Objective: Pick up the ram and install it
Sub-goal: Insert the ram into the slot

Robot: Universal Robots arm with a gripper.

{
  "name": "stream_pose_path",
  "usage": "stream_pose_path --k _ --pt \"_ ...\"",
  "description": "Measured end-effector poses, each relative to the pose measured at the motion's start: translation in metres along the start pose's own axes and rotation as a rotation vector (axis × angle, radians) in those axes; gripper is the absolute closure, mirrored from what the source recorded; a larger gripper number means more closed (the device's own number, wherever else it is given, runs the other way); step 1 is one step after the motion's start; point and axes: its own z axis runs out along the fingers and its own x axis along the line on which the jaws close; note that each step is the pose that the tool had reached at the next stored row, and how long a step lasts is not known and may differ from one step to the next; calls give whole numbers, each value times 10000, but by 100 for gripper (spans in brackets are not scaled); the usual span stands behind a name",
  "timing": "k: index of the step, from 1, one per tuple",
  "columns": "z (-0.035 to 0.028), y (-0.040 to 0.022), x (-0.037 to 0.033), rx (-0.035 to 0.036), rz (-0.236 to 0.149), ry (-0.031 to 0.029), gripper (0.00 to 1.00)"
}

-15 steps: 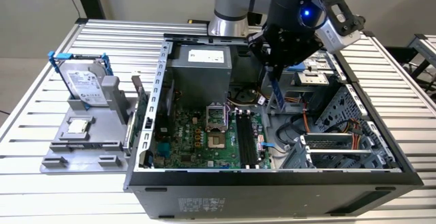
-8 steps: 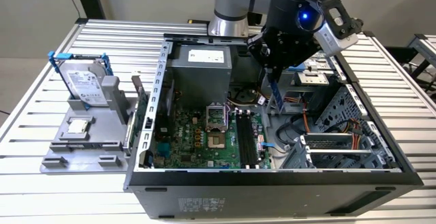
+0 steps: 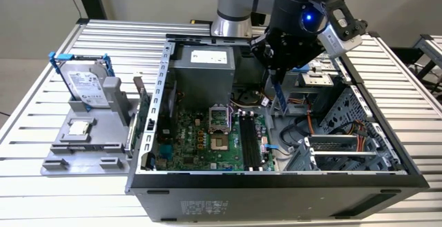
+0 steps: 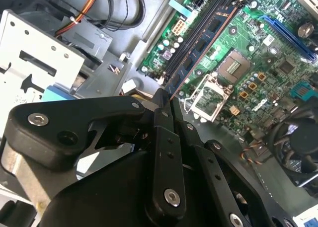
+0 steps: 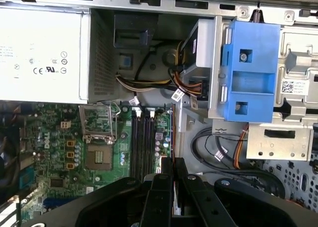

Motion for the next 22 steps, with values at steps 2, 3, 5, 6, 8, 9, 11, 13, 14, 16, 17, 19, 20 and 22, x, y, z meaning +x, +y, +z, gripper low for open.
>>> stream_pose_path --k 2,3,5,6,8,9,11,13,14,16,17,19,20,22 --pt "23 0 1 2 0 1 100" --pt "37 0 1 1 0 0 100" --pt "50 0 2 3 0 1 100" --pt "50 0 2 4 0 2 100" --pt "52 0 2 3 0 1 100" --pt "52 0 2 3 0 1 100" --pt "53 0 2 3 0 1 100" --pt "54 0 2 3 0 1 100" --pt "55 0 2 2 0 1 100" --pt "56 0 2 2 0 1 100" --pt "56 0 2 2 0 1 100" --pt "57 0 2 2 0 1 100" --pt "58 0 2 2 4 1 100" --pt "64 1 2 1 55 0 100"
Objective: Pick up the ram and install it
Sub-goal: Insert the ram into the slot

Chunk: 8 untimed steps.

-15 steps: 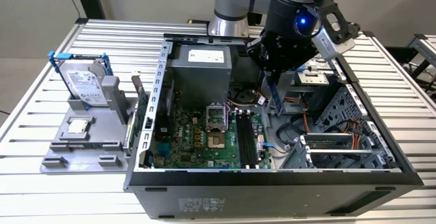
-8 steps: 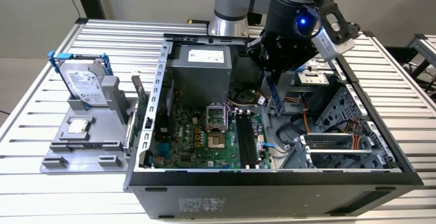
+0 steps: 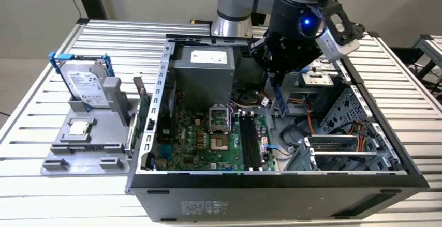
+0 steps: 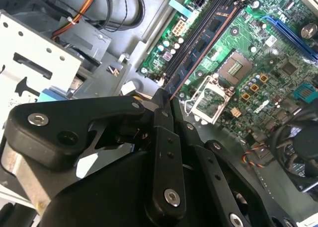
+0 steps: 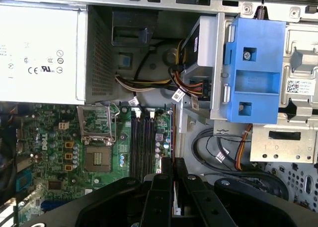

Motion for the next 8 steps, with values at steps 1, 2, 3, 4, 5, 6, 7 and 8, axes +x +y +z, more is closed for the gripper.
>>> stream_pose_path --k 1,2,3,4,5,6,7,8 --pt "2 0 0 4 26 0 100" --pt "12 -1 1 5 64 0 100" --pt "20 -1 1 6 130 -1 100" --pt "25 -2 1 8 188 -2 100" --pt "40 -2 2 13 244 -2 100" --pt "58 -2 4 13 291 -3 100" --pt "75 -2 6 16 329 -3 100" --pt "94 -2 9 16 349 -3 100"
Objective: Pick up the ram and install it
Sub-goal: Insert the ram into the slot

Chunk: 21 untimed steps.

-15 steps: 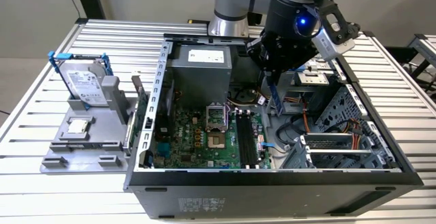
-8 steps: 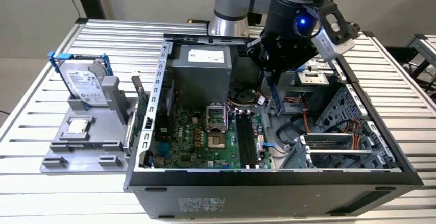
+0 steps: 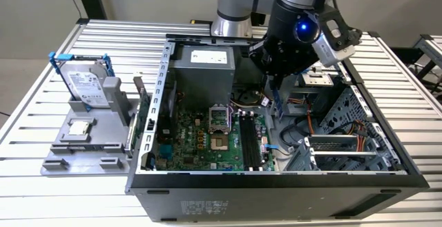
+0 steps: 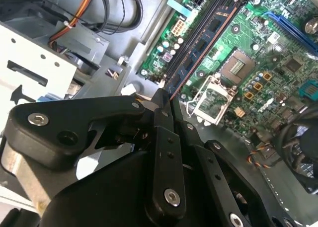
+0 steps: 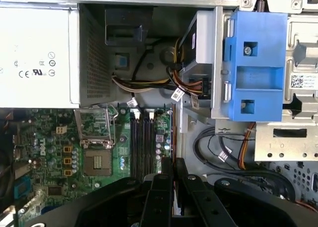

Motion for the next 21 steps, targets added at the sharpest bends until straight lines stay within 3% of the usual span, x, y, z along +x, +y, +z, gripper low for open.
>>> stream_pose_path --k 11,13,15,21 --pt "182 -2 43 3 51 -1 100" --pt "192 -3 55 6 58 0 100" --pt "194 -3 58 13 62 43 100" --pt "198 -6 59 6 65 42 100"
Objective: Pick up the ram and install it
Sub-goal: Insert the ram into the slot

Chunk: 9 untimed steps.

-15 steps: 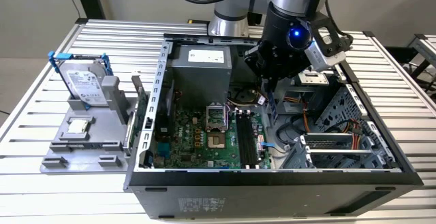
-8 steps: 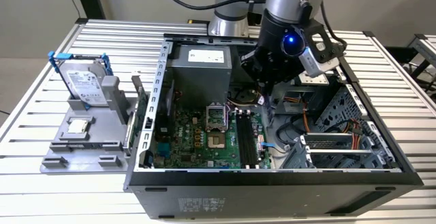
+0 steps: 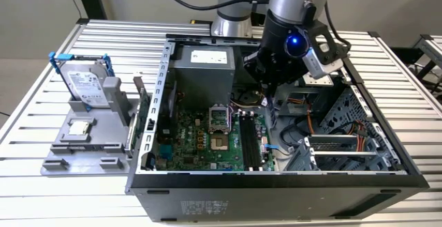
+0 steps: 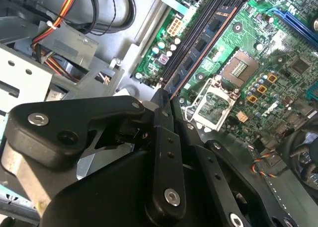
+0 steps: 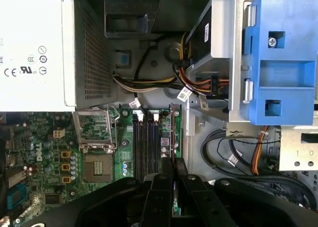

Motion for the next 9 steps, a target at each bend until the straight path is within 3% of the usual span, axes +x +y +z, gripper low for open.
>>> stream_pose_path --k 9 --pt "132 -12 13 16 23 2 100"
